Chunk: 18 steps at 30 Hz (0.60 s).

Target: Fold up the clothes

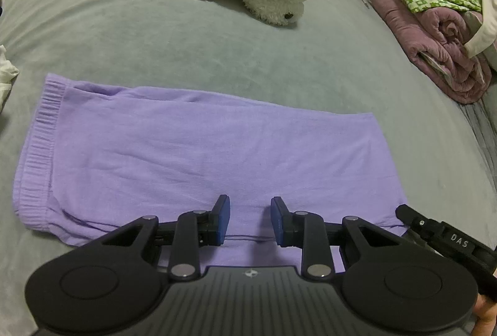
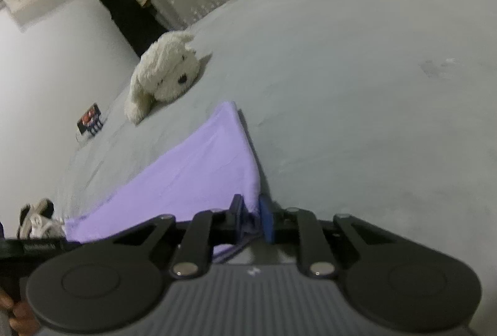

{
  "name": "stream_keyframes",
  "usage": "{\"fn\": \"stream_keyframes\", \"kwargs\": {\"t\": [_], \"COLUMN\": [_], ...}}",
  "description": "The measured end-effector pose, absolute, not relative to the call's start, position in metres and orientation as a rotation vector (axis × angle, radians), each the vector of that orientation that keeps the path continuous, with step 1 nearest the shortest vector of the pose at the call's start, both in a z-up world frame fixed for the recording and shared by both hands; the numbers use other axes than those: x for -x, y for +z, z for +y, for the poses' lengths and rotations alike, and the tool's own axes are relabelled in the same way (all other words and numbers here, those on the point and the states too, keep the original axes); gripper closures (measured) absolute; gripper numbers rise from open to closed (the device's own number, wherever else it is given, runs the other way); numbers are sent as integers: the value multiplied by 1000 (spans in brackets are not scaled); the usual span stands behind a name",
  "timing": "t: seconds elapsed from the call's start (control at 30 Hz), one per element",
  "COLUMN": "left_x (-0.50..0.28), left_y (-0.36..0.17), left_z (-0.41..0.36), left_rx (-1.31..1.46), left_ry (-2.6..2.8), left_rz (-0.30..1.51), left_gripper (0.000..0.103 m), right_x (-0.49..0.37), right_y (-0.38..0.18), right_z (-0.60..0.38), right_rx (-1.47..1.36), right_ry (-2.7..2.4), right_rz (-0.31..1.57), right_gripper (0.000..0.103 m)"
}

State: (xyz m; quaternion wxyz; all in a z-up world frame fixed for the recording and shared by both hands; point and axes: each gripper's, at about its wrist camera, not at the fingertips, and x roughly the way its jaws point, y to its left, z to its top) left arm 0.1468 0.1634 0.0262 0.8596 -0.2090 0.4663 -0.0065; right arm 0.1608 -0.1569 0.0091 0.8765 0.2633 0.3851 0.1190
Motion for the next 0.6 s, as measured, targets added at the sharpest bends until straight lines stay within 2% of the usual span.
{"fn": "stream_keyframes", "kwargs": {"t": [0.07,0.23,0.3,0.33,0.6], "left_x": [-147,-148,-148,-148,-148], "left_y": [26,26,25,25,25], "left_z": [163,163,162,162,159], "left_rx": [438,434,432,429,409], "left_ry": [-14,-14,-14,-14,-15], "left_rz": [979,980,980,979,980], "left_gripper": [76,76,76,76,76], "right_x": [-159,-158,-158,-159,-147], "right_y": [8,6,8,9,24], "right_z": [-157,-154,-151,-149,-142], "right_rx": [-568,-575,-545,-531,-484], "right_ry": [242,234,225,216,168], "right_rz": [800,800,800,798,736], "right_gripper": [80,76,81,89,92]}}
